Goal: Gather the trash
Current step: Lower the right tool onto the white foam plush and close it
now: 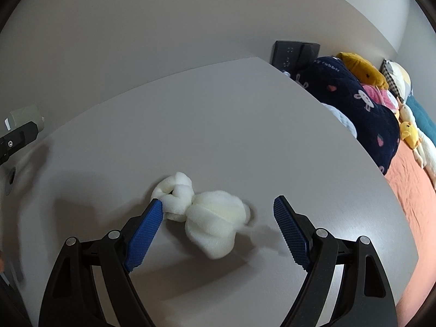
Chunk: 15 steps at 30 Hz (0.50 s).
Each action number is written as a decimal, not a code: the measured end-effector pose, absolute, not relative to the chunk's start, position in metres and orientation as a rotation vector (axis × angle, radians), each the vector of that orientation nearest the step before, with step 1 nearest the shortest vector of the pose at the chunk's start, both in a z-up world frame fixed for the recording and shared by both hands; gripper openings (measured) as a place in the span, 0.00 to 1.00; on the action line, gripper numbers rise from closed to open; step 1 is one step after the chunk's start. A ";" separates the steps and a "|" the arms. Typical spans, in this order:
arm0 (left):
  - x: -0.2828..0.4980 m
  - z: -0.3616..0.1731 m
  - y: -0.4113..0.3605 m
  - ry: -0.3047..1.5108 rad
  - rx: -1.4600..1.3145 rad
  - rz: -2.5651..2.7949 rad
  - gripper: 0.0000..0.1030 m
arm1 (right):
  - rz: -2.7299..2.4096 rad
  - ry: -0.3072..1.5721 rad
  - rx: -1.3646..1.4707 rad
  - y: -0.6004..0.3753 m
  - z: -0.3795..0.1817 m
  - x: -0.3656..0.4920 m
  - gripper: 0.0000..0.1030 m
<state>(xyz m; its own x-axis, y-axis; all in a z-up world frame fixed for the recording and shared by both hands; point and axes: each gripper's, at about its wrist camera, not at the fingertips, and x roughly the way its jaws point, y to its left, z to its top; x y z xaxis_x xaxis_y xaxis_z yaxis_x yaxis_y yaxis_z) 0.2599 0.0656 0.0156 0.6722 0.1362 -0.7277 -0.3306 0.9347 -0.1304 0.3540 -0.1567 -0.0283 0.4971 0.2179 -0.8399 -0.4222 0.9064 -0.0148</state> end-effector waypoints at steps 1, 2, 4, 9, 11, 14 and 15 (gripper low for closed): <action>0.260 0.015 0.065 0.793 -0.260 0.264 0.71 | 0.400 0.978 -0.238 -0.155 -0.028 0.354 0.74; 0.260 0.015 0.064 0.795 -0.260 0.262 0.71 | 0.417 0.982 -0.245 -0.153 -0.028 0.353 0.68; 0.261 0.015 0.063 0.797 -0.258 0.256 0.71 | 0.444 0.999 -0.247 -0.149 -0.028 0.351 0.58; 0.257 0.018 0.062 0.793 -0.251 0.246 0.71 | 0.459 1.032 -0.253 -0.147 -0.030 0.344 0.47; 0.257 0.019 0.061 0.791 -0.251 0.242 0.71 | 0.463 1.046 -0.276 -0.147 -0.033 0.340 0.41; 0.256 0.020 0.060 0.788 -0.249 0.243 0.71 | 0.463 1.044 -0.284 -0.149 -0.033 0.335 0.33; 0.256 0.019 0.060 0.788 -0.249 0.243 0.71 | 0.459 1.045 -0.262 -0.151 -0.032 0.334 0.32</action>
